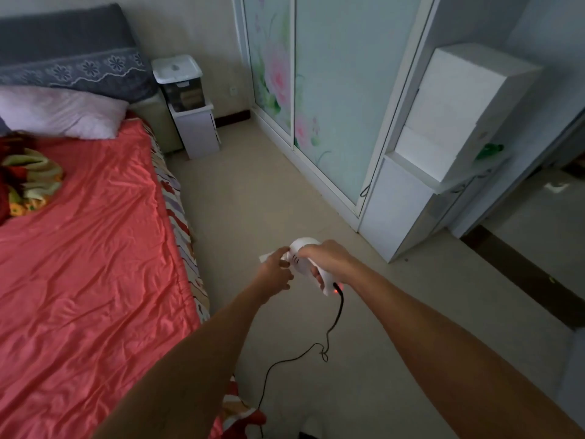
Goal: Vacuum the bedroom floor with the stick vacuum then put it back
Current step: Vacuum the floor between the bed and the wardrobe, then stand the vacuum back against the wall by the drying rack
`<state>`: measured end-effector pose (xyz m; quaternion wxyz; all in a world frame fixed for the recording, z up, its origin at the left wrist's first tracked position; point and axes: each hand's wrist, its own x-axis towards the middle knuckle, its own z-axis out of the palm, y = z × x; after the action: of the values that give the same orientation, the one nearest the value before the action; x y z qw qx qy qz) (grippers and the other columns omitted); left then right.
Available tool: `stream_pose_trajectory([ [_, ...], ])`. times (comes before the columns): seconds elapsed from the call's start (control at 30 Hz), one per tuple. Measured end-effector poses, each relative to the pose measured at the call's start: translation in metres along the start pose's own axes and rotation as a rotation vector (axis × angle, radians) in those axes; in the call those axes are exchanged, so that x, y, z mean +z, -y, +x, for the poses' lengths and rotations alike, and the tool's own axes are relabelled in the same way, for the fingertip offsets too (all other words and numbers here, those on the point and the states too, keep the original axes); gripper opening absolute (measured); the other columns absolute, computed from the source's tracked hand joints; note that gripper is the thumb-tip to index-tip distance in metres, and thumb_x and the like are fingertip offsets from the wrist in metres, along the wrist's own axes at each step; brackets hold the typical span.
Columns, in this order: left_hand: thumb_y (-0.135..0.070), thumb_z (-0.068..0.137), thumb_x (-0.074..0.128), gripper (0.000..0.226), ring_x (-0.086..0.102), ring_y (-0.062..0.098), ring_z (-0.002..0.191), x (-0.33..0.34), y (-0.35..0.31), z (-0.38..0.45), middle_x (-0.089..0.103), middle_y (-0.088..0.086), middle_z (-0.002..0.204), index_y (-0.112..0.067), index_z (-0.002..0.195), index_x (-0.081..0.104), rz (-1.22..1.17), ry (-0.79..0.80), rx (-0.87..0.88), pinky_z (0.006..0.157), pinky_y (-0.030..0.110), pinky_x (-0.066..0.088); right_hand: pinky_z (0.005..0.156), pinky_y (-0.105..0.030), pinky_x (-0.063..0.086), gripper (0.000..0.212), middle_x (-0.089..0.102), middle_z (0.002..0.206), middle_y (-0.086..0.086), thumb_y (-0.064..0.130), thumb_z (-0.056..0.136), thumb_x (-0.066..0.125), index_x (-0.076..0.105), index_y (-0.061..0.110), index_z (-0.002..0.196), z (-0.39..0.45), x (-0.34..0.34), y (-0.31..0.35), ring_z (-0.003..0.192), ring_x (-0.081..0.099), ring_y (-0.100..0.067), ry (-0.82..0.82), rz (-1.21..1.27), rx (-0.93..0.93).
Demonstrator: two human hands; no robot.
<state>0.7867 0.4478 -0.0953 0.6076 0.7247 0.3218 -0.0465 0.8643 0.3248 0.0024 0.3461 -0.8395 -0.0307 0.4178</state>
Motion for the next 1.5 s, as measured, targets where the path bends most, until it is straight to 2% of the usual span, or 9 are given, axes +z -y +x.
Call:
stream_pose_trajectory([
  [0.1, 0.004, 0.088, 0.053, 0.064, 0.06, 0.027, 0.079, 0.008, -0.021, 0.002, 0.057, 0.01, 0.11, -0.02, 0.146, 0.042, 0.169, 0.0, 0.081, 0.065, 0.036, 0.054, 0.05, -0.019, 0.043, 0.017, 0.056, 0.052, -0.006, 0.022, 0.073, 0.068, 0.059, 0.008, 0.068, -0.005, -0.034, 0.002, 0.042, 0.051, -0.021, -0.003, -0.161, -0.091],
  [0.3, -0.022, 0.071, 0.084, 0.105, 0.052, 0.034, 0.128, 0.036, -0.067, 0.021, 0.05, 0.017, 0.141, -0.028, 0.156, 0.024, 0.614, 0.092, 0.293, 0.108, 0.042, 0.043, 0.047, -0.026, 0.046, 0.013, 0.062, 0.06, -0.009, 0.014, 0.069, 0.069, 0.062, 0.005, 0.074, -0.019, -0.098, -0.01, 0.043, 0.054, -0.021, -0.048, -0.632, -0.28],
  [0.47, -0.046, 0.048, 0.091, 0.119, 0.057, 0.025, 0.124, 0.083, -0.112, 0.028, 0.056, 0.002, 0.14, -0.029, 0.149, 0.031, 0.733, 0.221, 0.54, 0.101, 0.043, 0.048, 0.057, -0.029, 0.041, 0.02, 0.046, 0.066, 0.004, 0.03, 0.071, 0.072, 0.057, 0.021, 0.079, -0.041, -0.148, -0.014, 0.064, 0.055, -0.019, -0.31, -1.397, -0.569],
  [0.6, -0.045, 0.047, 0.091, 0.103, 0.063, 0.022, 0.104, 0.119, -0.149, 0.024, 0.064, -0.003, 0.12, -0.029, 0.136, 0.042, 0.657, 0.204, 0.685, 0.087, 0.033, 0.051, 0.07, -0.033, 0.037, 0.012, 0.038, 0.057, 0.009, 0.024, 0.077, 0.063, 0.055, 0.025, 0.068, -0.056, -0.197, -0.023, 0.071, 0.057, -0.021, -0.533, -1.507, -0.656],
  [0.73, -0.048, 0.053, 0.086, 0.085, 0.065, 0.024, 0.092, 0.157, -0.186, 0.011, 0.068, 0.002, 0.11, -0.031, 0.126, 0.046, 0.623, 0.179, 0.835, 0.08, 0.04, 0.058, 0.086, -0.043, 0.029, 0.016, 0.062, 0.091, -0.002, 0.023, 0.066, 0.079, 0.07, 0.029, 0.078, -0.07, -0.229, -0.048, 0.098, 0.054, -0.029, -0.943, -1.331, -0.626],
  [0.9, -0.052, 0.054, 0.08, 0.087, 0.065, 0.023, 0.092, 0.185, -0.202, -0.011, 0.067, 0.001, 0.107, -0.036, 0.131, 0.043, 0.562, 0.212, 0.91, 0.08, 0.039, 0.057, 0.105, -0.048, 0.038, 0.086, 0.028, 0.147, -0.016, 0.024, 0.065, 0.082, 0.038, 0.026, 0.139, -0.085, -0.22, -0.073, 0.13, 0.039, -0.037, -1.334, -0.606, -0.351],
  [0.97, -0.052, 0.055, 0.081, 0.086, 0.065, 0.022, 0.092, 0.189, -0.2, -0.022, 0.067, 0.001, 0.107, -0.035, 0.13, 0.044, 0.529, 0.249, 0.92, 0.08, 0.038, 0.057, 0.104, -0.037, 0.041, 0.083, 0.035, 0.143, -0.014, 0.016, 0.073, 0.079, 0.034, 0.017, 0.142, -0.098, -0.205, -0.079, 0.127, 0.042, -0.028, -1.325, -0.231, -0.33],
  [1.1, -0.046, 0.061, 0.085, 0.075, 0.065, 0.017, 0.09, 0.192, -0.187, -0.044, 0.065, -0.009, 0.099, -0.032, 0.124, 0.048, 0.463, 0.325, 0.922, 0.074, 0.027, 0.051, 0.084, -0.033, 0.053, 0.019, 0.067, 0.103, -0.007, 0.015, 0.088, 0.058, 0.061, 0.015, 0.107, -0.123, -0.176, -0.081, 0.092, 0.064, -0.021, -1.13, 0.436, -0.26],
  [1.5, -0.054, 0.075, 0.076, 0.079, 0.068, 0.025, 0.099, 0.166, -0.135, -0.126, 0.067, 0.004, 0.115, -0.017, 0.137, 0.042, 0.561, 0.709, 1.05, 0.078, 0.035, 0.055, 0.055, -0.021, 0.033, 0.037, 0.049, 0.065, 0.005, 0.03, 0.1, 0.046, 0.048, 0.022, 0.065, -0.202, -0.081, -0.1, 0.06, 0.046, -0.006, -1.4, 0.524, -0.081],
])
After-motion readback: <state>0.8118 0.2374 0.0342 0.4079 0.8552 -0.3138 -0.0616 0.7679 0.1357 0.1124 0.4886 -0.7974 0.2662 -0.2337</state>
